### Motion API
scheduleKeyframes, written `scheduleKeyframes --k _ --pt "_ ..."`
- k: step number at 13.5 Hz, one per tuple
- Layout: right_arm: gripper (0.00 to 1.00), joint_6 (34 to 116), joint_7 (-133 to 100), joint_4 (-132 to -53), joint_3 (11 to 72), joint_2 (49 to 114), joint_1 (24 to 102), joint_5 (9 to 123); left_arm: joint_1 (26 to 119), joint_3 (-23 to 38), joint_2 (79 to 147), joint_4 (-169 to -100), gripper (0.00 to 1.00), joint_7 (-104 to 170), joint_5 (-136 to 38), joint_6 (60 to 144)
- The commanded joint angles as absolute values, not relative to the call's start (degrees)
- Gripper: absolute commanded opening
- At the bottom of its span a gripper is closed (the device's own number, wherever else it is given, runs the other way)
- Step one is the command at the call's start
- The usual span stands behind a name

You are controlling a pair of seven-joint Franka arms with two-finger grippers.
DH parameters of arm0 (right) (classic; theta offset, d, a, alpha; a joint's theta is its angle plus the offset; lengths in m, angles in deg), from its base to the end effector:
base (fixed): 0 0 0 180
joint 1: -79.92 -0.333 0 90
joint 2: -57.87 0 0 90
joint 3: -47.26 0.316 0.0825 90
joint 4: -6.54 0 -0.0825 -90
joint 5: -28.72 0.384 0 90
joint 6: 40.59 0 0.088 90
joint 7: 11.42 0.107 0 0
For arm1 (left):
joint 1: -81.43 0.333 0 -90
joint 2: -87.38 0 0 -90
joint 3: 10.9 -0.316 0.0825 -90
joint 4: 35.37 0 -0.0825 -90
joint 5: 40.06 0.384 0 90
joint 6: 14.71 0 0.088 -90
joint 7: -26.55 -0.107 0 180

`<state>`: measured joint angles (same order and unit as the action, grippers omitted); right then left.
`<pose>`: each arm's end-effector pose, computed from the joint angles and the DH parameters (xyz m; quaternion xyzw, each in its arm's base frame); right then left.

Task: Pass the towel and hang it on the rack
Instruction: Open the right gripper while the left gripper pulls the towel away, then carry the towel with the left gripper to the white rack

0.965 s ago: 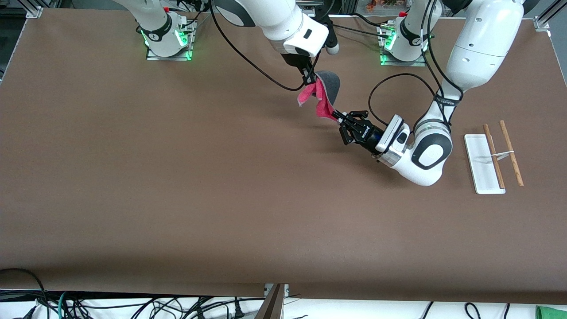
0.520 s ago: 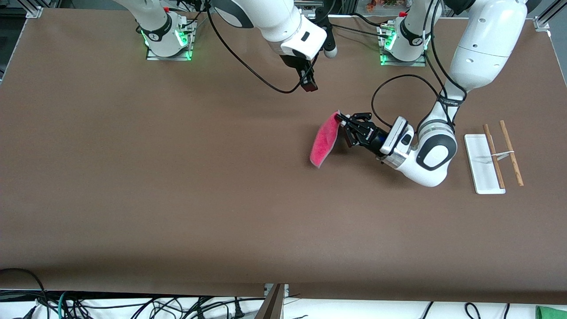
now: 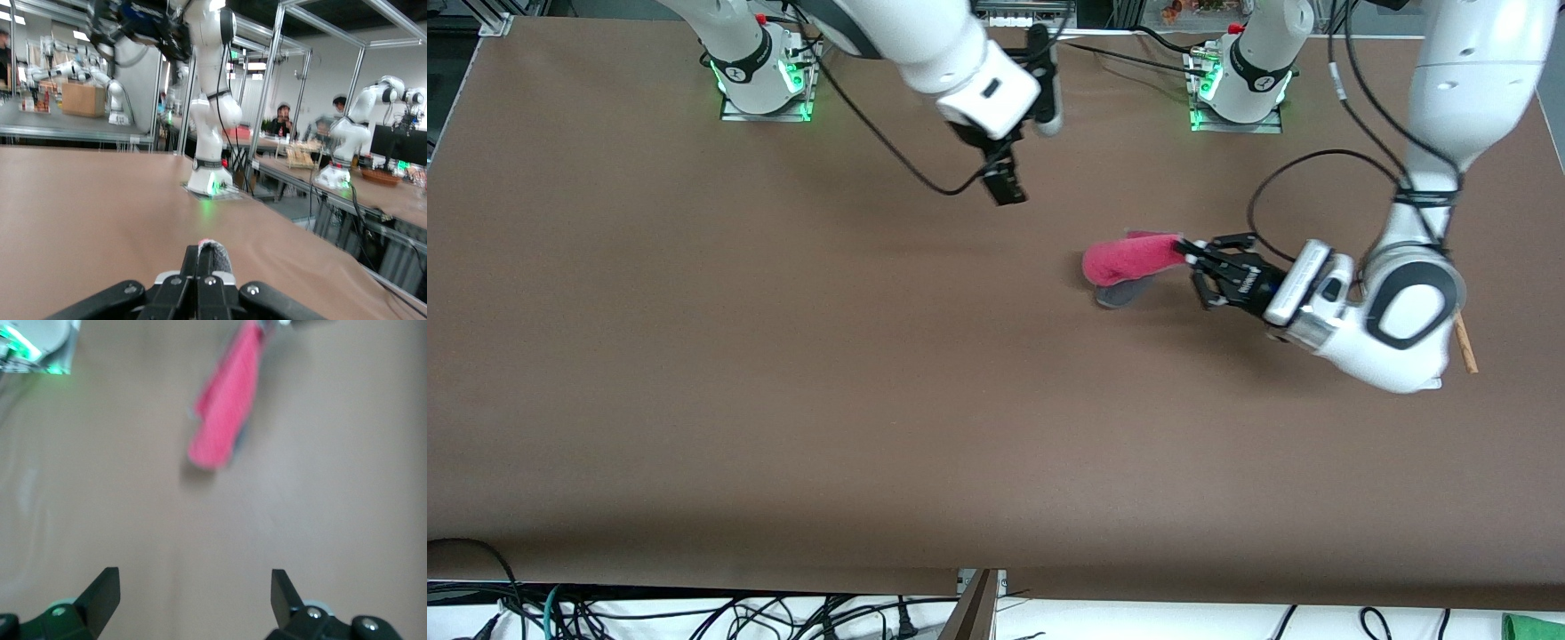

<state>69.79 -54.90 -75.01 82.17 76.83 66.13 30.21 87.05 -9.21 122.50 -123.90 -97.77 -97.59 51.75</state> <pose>0.4828 0.4612 0.5600 -0.7041 -0.6931 -0.1097 0.1090 0.6133 -0.0675 0.3214 0.4159 -0.6440 0.2555 0.5891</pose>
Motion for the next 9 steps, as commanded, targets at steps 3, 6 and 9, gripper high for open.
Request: scheduleKeyframes --k 3,6,9 --pt "1.00 66.2 -55.5 -75.4 69.7 73.7 72.7 38.3 97.3 -9.2 122.8 -108.5 0.00 -92.6 -82.5 40.9" --pt "1.00 66.1 -55.3 -75.4 57.4 72.6 73.1 38.7 106.4 -9.1 123.2 -103.1 0.00 -93.2 -70.7 38.6" --pt "1.00 66.0 -54.7 -75.4 50.1 68.8 74.5 37.7 112.5 -9.8 125.3 -100.6 0.00 -99.8 -62.5 39.5"
